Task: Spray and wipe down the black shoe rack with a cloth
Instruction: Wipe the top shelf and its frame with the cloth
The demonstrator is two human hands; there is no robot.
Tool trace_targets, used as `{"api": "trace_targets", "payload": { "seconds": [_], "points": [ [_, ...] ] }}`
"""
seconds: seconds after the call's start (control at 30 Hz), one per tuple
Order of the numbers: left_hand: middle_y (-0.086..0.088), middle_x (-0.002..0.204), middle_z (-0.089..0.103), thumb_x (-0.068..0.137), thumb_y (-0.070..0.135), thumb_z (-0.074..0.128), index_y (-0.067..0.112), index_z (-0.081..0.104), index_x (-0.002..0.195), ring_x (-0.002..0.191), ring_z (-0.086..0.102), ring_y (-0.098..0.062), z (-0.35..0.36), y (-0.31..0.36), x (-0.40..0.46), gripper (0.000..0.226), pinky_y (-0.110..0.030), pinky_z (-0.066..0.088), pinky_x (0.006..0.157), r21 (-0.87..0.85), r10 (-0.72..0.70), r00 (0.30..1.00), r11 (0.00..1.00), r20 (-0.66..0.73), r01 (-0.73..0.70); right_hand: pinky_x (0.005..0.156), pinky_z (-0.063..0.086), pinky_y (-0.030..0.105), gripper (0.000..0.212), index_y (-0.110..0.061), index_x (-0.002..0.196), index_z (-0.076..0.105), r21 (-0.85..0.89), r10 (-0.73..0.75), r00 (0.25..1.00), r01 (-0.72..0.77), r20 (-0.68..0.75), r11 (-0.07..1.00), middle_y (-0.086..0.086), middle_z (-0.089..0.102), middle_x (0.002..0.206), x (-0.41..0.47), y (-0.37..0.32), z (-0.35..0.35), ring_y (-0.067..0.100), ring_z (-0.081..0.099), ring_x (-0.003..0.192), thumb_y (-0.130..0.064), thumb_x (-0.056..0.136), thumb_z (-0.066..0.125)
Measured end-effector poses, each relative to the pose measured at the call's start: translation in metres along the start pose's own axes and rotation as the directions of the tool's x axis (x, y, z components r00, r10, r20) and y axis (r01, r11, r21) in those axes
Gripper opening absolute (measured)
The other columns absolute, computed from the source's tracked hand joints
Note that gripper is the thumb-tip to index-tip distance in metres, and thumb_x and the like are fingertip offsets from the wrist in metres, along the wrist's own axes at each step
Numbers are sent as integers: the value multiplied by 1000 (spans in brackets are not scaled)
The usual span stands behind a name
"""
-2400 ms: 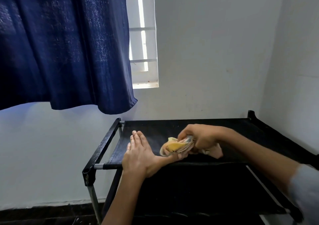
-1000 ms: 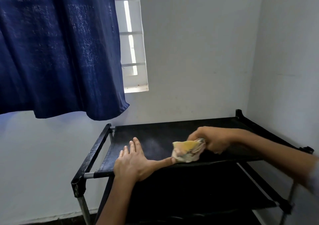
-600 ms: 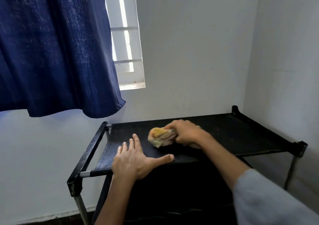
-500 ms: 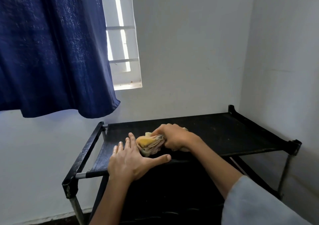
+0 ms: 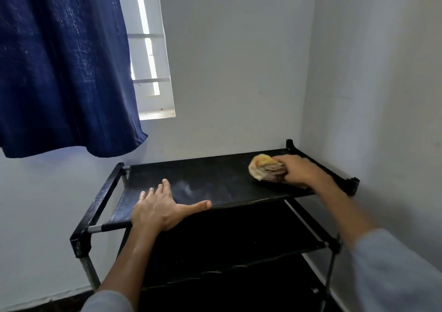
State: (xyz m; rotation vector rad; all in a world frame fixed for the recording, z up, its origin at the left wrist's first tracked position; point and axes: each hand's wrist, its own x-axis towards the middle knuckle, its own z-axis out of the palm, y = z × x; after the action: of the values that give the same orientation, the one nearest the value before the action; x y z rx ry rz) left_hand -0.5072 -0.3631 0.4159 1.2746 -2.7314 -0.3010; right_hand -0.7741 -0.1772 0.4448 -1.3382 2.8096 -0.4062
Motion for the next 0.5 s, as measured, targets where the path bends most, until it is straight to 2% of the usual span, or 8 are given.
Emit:
{"api": "trace_targets", "payload": {
  "seconds": [0.03,0.1,0.27,0.33,0.4,0.47,0.5],
  "points": [
    [-5,159,9,27,106,16,14,3,152,146,9,-25,1,0,1,155,-44,9,117,2,5,1000,1000,6,-5,95,44,37,55,-39,133,49,-88,-7,1000,5,-22,996,1,55,135,0,-15,4,27,54,120,-14,85,58],
    [-5,158,12,27,106,15,15,8,152,146,10,-25,2,0,1,155,-44,10,117,7,10,1000,1000,6,-10,95,44,38,53,-41,134,47,-143,-80,997,77,-19,987,2,54,136,-3,-47,11,28,53,121,-17,88,54],
    [-5,158,16,31,106,24,20,14,151,145,11,-31,0,-1,-4,148,-50,20,114,-10,-23,1000,1000,-12,23,95,43,39,53,-43,134,48,-80,-276,952,287,130,955,1,55,133,-21,-70,6,26,54,117,-13,90,52],
    [-6,157,19,35,104,30,20,15,151,144,13,-32,-2,2,-7,143,-50,22,112,-8,-45,998,999,-37,45,94,46,37,49,-43,130,52,-29,-283,940,293,190,956,-4,58,127,-26,-52,-6,23,56,112,-16,89,56],
    [-7,157,20,40,101,34,18,16,150,144,13,-32,-4,6,-11,139,-50,22,112,5,-61,997,998,-46,62,93,48,37,40,-42,121,59,-37,-246,945,260,217,965,-7,63,112,-27,-23,-20,20,60,107,-21,87,62],
    [-6,158,17,40,101,34,17,14,151,145,10,-31,-6,11,-12,140,-49,18,114,10,-52,998,999,-32,53,89,50,35,33,-39,109,64,-42,-180,957,195,225,980,-7,65,100,-27,9,-31,19,62,103,-18,84,65],
    [-5,158,14,39,102,32,16,12,151,146,8,-28,-7,15,-12,142,-47,14,116,15,-32,999,999,-27,32,86,50,32,33,-37,107,65,-29,-143,966,152,216,988,-5,66,101,-28,21,-34,19,62,102,-15,83,64]
  ]
}}
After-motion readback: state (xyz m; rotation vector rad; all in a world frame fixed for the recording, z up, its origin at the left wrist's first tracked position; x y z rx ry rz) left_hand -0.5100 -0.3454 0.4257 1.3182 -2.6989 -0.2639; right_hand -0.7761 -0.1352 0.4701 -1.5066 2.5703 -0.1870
